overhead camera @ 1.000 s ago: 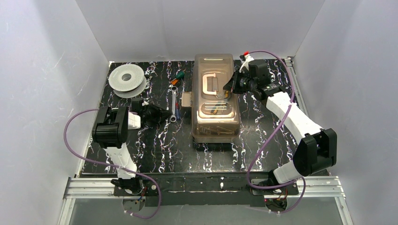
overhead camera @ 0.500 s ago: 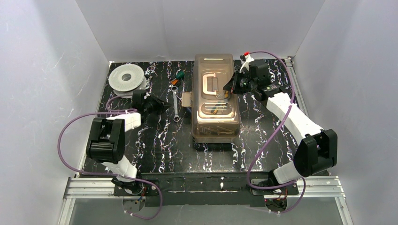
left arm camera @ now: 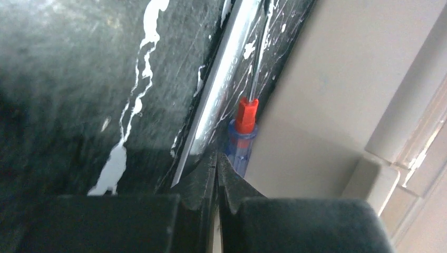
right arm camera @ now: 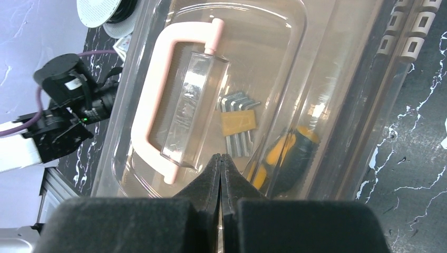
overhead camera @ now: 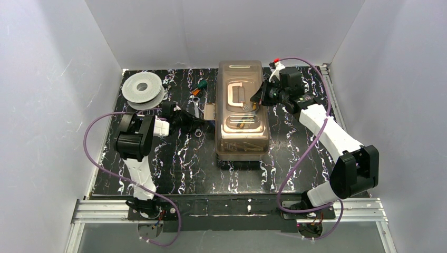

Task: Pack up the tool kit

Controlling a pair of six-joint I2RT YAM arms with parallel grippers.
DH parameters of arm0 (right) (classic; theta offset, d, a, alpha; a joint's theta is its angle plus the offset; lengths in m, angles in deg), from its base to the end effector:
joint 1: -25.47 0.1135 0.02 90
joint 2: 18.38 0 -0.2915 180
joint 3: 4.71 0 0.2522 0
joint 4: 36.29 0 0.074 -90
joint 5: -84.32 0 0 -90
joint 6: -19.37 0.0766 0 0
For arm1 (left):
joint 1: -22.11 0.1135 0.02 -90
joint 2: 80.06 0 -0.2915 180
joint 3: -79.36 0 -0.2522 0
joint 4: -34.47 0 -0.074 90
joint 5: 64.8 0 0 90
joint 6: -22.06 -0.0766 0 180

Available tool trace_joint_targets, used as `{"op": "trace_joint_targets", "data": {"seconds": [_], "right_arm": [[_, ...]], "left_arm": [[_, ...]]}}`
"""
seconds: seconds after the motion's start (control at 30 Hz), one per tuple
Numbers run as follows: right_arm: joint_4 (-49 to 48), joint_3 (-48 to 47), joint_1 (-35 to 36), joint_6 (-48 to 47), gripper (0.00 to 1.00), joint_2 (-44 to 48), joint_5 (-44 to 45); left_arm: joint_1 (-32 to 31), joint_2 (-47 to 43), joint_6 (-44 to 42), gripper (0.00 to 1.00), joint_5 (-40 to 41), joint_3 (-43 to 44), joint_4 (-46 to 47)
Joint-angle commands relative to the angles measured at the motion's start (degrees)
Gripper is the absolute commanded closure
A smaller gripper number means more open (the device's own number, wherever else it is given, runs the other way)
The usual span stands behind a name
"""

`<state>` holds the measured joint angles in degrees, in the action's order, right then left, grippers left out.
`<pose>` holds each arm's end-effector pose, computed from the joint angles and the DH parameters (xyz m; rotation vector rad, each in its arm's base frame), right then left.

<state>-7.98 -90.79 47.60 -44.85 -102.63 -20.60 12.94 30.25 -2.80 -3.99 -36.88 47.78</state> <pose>0.3403 0.1597 0.3456 -0.1033 2.1058 0.7797 0.4012 -0.1026 0.1266 -0.8070 2.2200 -1.2487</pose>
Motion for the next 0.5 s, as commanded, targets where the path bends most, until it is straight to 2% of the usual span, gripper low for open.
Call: {"op": "trace_joint_targets", "data": {"seconds": [0.0,0.1,0.47], "right_arm": [[2.21,-1.73,-0.25,-0.09,0.99,-0.10,-0.25],[2.72,-2.20,-0.25,-0.27,0.99,-0.35,-0.10],[3.36,-3.30,-0.25,-0.11,0.99,-1.96,-0.39]], "left_arm": [[-0.50,3.81,6.79,1.00,-6.47,1.68,13.17],[-1.04,4.87,7.08,1.00,-6.91,2.40,14.51],[-3.02,9.05,17.95,1.00,-11.40,3.03,33.84]]}}
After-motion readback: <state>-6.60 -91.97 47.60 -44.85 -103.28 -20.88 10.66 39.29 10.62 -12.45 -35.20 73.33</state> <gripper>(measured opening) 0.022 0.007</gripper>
